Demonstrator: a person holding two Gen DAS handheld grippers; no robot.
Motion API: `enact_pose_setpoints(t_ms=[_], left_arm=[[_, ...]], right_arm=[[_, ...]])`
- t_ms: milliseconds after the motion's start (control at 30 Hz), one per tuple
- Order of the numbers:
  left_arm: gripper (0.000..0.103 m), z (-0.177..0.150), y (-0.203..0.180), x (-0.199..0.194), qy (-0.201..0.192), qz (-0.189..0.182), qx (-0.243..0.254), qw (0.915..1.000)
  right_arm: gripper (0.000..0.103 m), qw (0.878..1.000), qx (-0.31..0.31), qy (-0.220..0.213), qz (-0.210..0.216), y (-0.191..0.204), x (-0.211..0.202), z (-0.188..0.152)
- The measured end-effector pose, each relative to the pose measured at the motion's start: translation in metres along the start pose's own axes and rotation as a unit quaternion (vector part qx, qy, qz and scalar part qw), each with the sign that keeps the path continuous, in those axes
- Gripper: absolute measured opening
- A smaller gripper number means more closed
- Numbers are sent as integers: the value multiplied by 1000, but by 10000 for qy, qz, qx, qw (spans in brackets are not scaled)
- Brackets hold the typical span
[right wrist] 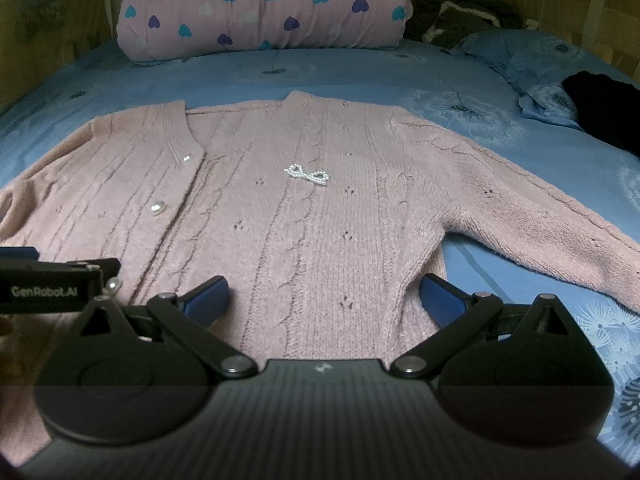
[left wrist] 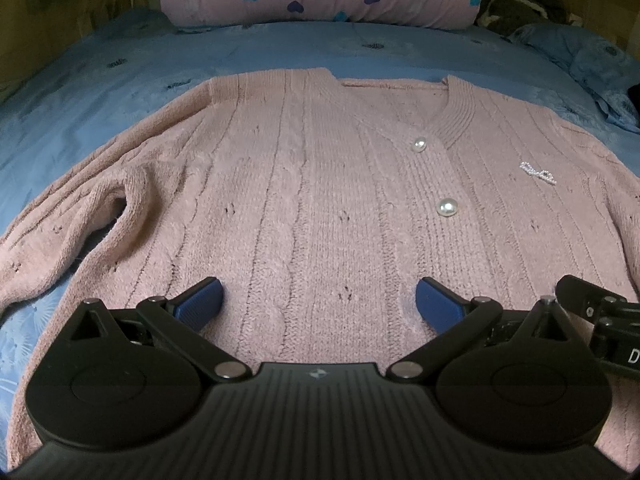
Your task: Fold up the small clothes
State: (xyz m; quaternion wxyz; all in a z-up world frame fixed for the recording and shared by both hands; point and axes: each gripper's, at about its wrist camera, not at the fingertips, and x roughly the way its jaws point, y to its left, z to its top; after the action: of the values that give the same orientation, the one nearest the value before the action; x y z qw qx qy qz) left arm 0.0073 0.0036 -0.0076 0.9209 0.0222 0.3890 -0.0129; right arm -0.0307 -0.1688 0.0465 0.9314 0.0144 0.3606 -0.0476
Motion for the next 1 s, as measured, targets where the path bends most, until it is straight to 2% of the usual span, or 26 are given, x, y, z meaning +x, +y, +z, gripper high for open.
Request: enact_pose_setpoints(t_ms=[267, 533, 767, 1000], left_arm=[[103, 1, -4, -2, 43, 56, 59, 10000], [103, 4, -1, -8, 117, -105, 91, 9998], [103, 1, -6, -18, 20, -242, 215, 9995], [103, 2, -5, -26, 17, -347, 161, 9993]], right_arm=[[103, 9999, 123, -39, 88, -5, -5, 1], [103, 9993, 335, -162, -55, -13, -27, -3], [103, 9948, 949, -262, -247, -37, -52, -11], [103, 9837, 1623, -292, -720, -77, -62, -16]])
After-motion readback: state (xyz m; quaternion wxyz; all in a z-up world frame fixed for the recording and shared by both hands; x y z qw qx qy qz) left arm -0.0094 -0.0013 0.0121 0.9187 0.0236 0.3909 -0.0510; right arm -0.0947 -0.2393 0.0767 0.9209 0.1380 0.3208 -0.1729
